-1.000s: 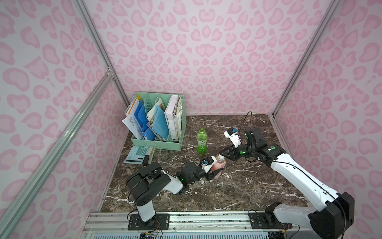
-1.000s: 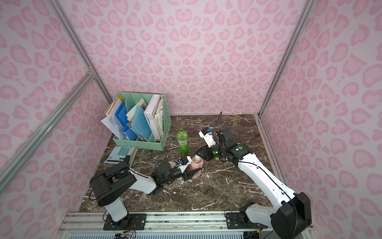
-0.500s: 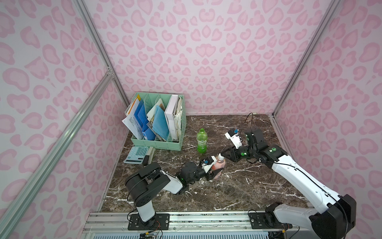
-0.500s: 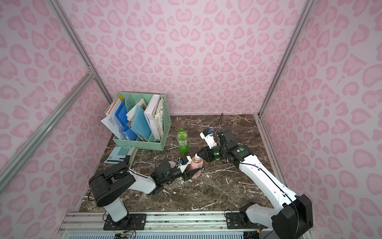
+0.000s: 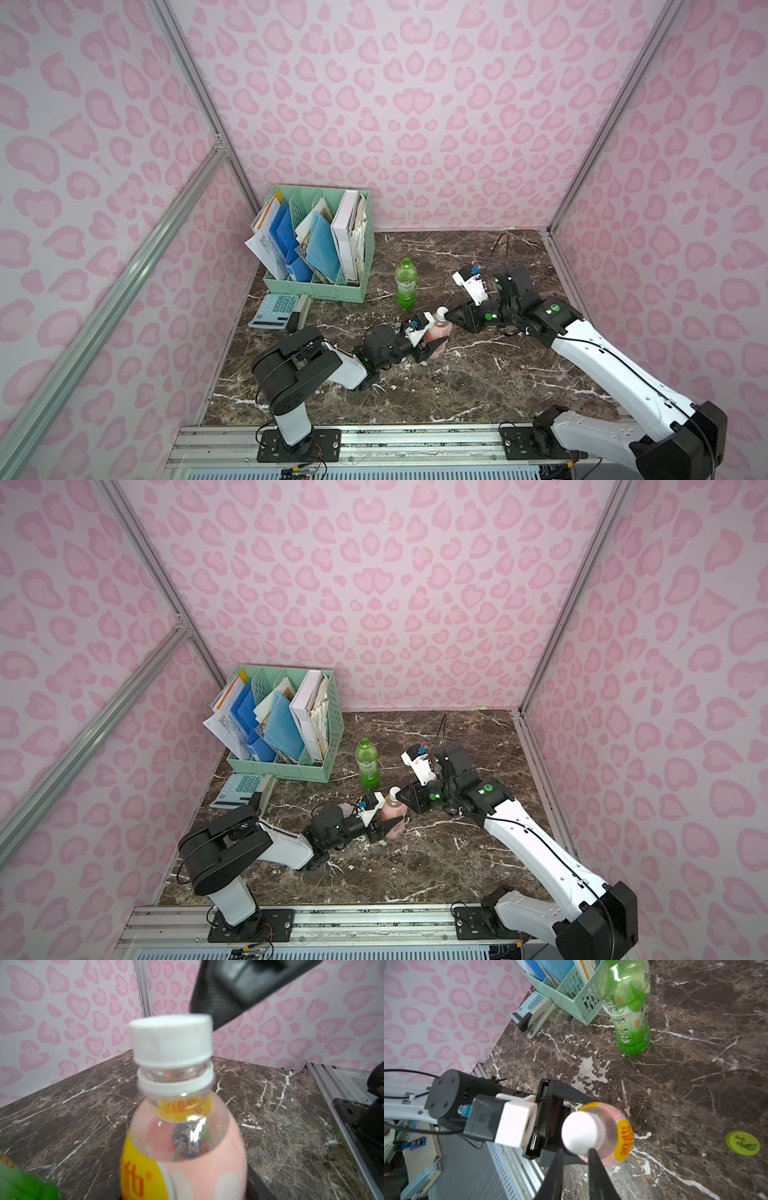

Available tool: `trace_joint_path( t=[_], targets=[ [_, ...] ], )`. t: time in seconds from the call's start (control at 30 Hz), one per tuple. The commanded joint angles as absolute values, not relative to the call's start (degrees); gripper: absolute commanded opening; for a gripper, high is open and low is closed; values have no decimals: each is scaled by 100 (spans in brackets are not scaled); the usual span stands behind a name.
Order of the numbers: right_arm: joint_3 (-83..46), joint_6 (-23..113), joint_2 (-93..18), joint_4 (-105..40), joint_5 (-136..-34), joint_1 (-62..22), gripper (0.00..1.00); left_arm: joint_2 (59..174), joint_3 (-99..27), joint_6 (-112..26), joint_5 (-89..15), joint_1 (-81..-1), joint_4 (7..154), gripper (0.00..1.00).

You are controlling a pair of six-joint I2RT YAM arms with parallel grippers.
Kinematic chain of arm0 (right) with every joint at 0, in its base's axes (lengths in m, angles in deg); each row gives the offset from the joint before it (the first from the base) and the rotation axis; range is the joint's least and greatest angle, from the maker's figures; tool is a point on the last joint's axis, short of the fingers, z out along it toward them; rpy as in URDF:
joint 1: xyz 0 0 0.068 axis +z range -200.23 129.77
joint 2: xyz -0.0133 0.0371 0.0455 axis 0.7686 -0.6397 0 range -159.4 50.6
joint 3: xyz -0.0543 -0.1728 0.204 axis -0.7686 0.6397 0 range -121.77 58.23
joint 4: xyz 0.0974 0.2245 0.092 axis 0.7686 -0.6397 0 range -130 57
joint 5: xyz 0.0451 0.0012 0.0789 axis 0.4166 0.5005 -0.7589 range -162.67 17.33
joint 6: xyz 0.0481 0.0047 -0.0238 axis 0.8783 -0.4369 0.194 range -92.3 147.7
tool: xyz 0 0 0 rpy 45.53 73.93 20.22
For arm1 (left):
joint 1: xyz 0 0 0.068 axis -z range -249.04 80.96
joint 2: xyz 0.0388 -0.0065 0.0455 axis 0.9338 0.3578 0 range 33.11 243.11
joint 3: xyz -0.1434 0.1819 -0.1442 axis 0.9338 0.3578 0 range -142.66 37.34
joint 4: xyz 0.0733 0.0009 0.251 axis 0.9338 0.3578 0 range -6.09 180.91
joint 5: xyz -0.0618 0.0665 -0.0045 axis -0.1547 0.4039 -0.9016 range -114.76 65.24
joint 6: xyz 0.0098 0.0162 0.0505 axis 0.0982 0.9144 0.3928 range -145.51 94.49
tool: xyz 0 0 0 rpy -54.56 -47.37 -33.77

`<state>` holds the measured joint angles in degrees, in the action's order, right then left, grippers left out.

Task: Screw on the bottle caps
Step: Screw the bottle cap onto the plastic bottle.

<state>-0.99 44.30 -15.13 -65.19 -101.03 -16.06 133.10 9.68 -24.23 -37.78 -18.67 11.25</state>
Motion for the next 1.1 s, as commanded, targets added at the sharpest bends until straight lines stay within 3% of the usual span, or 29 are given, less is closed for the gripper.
trace_joint_path(
  t=[0.0,0.2,0.57,1.07],
  targets=[
    [-78,4552,-1397,-6633,-10127,-1560,25,13309,975,-2416,-3825,-1867,1530,56],
    [-248,4453,-1367,-6568,-10031,-1836,28,13305,966,-2410,-3890,-1867,1536,56],
    [-755,4164,-2339,-6139,-10589,-1905,29,13278,959,-2384,-3935,-1867,1581,56],
    [-286,4198,-2134,-6056,-10640,-1878,25,13252,966,-2436,-3909,-1867,1562,55]
  ],
)
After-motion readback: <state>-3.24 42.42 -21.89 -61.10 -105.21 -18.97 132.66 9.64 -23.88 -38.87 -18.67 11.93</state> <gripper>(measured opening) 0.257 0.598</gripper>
